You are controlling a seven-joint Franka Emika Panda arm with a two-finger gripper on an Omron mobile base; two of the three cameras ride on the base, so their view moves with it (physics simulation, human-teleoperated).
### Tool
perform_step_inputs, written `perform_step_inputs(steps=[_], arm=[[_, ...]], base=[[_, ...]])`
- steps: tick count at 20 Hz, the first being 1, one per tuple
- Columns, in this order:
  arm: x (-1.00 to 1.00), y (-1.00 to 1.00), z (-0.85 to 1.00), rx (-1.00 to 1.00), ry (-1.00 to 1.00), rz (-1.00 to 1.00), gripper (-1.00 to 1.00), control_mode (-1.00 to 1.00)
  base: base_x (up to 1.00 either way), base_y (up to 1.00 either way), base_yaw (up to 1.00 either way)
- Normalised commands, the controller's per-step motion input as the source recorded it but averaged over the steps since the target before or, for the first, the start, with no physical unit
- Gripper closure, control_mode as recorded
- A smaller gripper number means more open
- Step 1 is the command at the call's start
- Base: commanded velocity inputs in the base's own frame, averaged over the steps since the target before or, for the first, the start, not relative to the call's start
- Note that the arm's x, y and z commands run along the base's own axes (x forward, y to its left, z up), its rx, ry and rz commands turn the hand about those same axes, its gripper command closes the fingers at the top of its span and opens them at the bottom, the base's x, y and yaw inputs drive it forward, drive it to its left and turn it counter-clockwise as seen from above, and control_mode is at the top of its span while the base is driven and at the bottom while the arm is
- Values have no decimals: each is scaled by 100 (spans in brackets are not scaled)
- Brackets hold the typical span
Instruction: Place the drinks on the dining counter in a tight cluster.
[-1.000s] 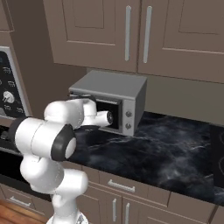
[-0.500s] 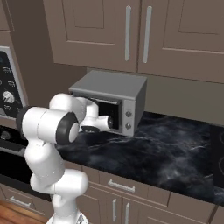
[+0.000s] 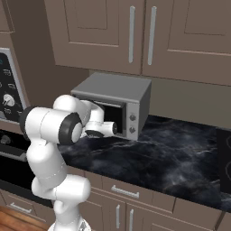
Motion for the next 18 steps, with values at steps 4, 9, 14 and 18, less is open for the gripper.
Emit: perform_step_inputs(steps=[4, 9, 14, 18], arm=[[0, 20, 0, 0, 0, 2, -100, -100], [0, 10, 0, 0, 0, 0, -100, -100], [1, 15, 0, 0, 0, 0, -100, -100], [13, 15, 0, 0, 0, 0, -100, -100]], base=[[0, 0, 0], [0, 0, 0], [0, 0, 0], [0, 0, 0]])
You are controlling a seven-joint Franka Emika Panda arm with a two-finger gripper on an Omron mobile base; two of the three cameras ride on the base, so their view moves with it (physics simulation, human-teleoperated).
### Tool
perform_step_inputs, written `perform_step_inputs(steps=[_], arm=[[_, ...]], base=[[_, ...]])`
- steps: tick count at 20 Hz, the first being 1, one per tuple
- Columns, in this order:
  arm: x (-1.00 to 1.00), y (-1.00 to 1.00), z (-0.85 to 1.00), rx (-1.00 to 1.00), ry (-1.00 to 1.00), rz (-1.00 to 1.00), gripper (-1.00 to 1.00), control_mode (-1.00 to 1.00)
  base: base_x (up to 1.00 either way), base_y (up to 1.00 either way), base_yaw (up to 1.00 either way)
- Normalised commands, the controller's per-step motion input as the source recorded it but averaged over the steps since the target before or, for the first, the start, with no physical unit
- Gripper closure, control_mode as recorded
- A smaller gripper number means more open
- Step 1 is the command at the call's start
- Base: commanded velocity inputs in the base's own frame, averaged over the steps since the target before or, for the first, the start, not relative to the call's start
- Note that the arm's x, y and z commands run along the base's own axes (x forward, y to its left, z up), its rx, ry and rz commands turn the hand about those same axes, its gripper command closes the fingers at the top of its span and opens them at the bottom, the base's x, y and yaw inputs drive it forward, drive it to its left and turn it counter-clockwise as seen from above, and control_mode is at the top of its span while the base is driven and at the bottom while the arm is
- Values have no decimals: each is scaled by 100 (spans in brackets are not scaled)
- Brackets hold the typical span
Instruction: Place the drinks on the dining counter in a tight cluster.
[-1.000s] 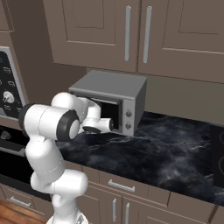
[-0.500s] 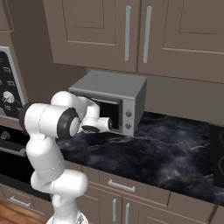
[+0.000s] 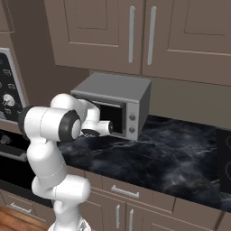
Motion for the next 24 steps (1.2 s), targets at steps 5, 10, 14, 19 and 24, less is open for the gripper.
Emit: perform_step_inputs(steps=[5, 10, 14, 19, 24], arm=[[13, 12, 0, 0, 0, 0, -100, -100], [6, 20, 0, 0, 0, 0, -100, -100], [22, 8, 0, 0, 0, 0, -100, -100], [22, 4, 0, 0, 0, 0, -100, -100], [32, 10, 0, 0, -1, 0, -100, -100]], base=[[0, 0, 0], [0, 0, 0], [0, 0, 0], [0, 0, 0], [0, 0, 0]])
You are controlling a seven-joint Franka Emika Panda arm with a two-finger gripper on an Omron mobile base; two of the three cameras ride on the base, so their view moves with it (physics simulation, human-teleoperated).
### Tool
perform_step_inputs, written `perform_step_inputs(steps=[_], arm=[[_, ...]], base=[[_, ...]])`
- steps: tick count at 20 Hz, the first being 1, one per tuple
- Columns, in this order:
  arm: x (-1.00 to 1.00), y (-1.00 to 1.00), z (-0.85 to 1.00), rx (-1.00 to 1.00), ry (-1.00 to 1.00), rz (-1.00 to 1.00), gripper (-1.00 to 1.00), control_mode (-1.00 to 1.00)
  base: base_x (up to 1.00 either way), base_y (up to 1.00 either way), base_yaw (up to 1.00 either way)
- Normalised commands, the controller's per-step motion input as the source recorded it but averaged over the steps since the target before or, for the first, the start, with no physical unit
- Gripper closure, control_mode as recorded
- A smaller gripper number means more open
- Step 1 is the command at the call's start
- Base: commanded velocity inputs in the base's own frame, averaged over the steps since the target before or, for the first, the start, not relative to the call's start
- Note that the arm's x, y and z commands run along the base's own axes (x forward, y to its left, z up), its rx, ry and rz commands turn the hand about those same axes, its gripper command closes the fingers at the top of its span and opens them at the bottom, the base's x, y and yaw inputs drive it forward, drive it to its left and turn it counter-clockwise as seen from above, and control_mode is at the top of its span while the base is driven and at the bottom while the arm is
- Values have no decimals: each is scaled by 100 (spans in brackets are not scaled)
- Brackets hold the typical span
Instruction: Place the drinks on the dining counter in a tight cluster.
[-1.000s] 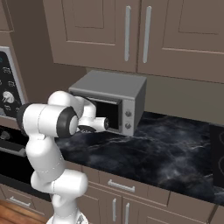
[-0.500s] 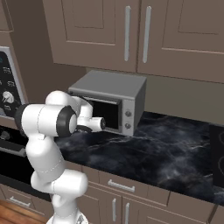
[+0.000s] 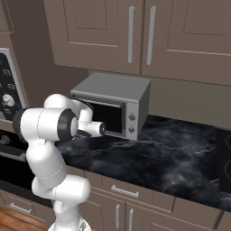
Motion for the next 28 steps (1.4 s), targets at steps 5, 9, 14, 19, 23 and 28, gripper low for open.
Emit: perform_step_inputs(steps=[5, 9, 14, 19, 23, 28], arm=[[21, 5, 0, 0, 0, 0, -100, -100], [0, 0, 1, 0, 0, 0, -100, -100], [0, 0, 0, 0, 0, 0, 100, -100], [0, 0, 0, 0, 0, 0, 100, -100], [0, 0, 2, 0, 0, 0, 100, -100], [-17, -6, 40, 0, 0, 0, 100, -100]], base=[[0, 0, 0], [0, 0, 0], [0, 0, 0], [0, 0, 0], [0, 0, 0], [0, 0, 0]])
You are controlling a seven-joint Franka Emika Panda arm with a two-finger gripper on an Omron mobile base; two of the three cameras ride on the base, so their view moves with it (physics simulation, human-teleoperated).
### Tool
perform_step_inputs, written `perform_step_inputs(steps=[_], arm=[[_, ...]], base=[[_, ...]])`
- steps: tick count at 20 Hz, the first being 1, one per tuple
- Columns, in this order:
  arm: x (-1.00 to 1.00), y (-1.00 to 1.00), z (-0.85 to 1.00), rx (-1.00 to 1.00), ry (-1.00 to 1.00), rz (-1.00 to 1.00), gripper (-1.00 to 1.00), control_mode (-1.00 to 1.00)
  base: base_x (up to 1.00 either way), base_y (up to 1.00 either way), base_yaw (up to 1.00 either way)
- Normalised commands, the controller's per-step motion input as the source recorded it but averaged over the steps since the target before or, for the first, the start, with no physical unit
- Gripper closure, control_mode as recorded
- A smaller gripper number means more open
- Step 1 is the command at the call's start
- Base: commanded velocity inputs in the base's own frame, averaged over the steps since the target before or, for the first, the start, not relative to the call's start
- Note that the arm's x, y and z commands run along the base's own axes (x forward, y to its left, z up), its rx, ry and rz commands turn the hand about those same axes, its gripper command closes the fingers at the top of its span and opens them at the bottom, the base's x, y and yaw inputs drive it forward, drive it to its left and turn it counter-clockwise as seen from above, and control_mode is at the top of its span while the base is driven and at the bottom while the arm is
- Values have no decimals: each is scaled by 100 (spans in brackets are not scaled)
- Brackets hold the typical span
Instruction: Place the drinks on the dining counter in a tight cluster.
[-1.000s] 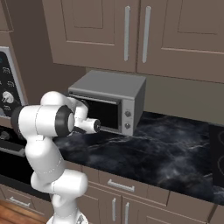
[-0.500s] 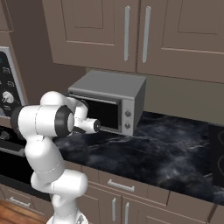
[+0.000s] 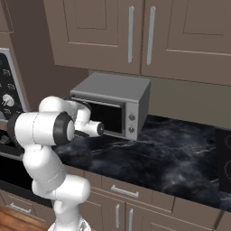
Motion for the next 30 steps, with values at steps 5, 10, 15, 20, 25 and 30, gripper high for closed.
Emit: perform_step_inputs(steps=[5, 10, 15, 20, 25, 30], arm=[[-57, -40, 83, 0, 0, -1, 100, -100], [-67, -31, 80, -2, 7, -4, 100, -100], [-68, -14, 73, -8, 10, -6, 100, -100], [-84, -11, 79, -10, -1, -10, 100, -100], [-86, -9, 82, -9, -9, -11, 100, -100], [-75, -10, 89, -5, -5, -8, 100, -100]], base=[[0, 0, 0], [0, 0, 0], [0, 0, 0], [0, 0, 0], [0, 0, 0], [0, 0, 0]])
